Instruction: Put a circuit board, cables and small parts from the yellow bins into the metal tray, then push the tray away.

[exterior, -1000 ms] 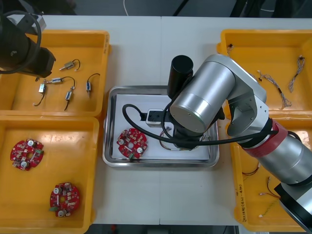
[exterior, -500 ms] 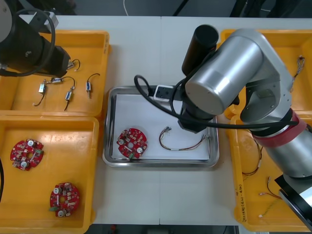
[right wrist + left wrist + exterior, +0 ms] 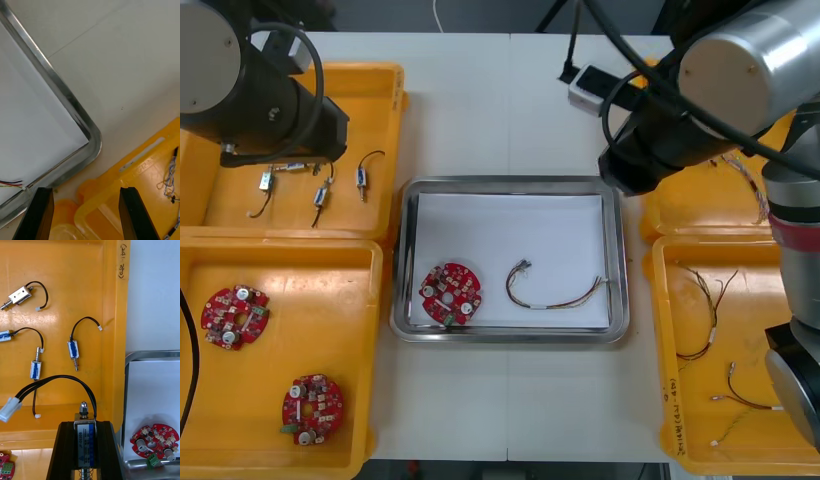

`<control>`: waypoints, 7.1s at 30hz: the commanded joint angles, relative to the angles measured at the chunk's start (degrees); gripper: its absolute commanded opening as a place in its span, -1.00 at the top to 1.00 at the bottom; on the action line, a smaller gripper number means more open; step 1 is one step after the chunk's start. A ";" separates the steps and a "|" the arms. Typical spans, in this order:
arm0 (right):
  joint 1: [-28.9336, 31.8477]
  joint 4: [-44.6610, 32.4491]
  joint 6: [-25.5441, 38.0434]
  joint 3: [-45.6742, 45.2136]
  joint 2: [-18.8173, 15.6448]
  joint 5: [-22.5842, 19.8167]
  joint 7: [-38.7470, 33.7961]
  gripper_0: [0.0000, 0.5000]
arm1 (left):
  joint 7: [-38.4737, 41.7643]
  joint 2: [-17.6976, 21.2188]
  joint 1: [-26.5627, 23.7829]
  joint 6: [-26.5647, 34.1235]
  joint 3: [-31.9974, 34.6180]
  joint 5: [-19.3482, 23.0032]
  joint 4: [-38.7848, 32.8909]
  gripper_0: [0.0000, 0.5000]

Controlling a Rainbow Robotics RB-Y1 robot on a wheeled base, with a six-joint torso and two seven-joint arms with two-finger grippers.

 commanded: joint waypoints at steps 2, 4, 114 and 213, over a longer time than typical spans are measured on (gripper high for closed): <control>-3.05 -2.19 0.20 -7.35 -3.64 0.70 -2.37 -1.00 | 0.90 -1.01 0.48 0.39 -0.88 0.79 -2.24 0.99; -3.05 -2.19 0.20 -8.66 -4.26 0.88 -2.63 -1.00 | 0.99 -1.01 0.48 0.39 -0.88 0.97 -2.42 0.99; -33.11 102.58 -48.45 -31.34 -20.52 18.02 -26.71 -1.00 | 8.81 -5.23 -1.72 -3.08 -10.46 -3.78 -0.75 -1.00; -21.95 87.81 -40.81 -26.51 -16.12 13.10 -30.23 1.00 | -34.08 4.87 -0.31 -37.62 2.02 -3.78 49.09 -1.00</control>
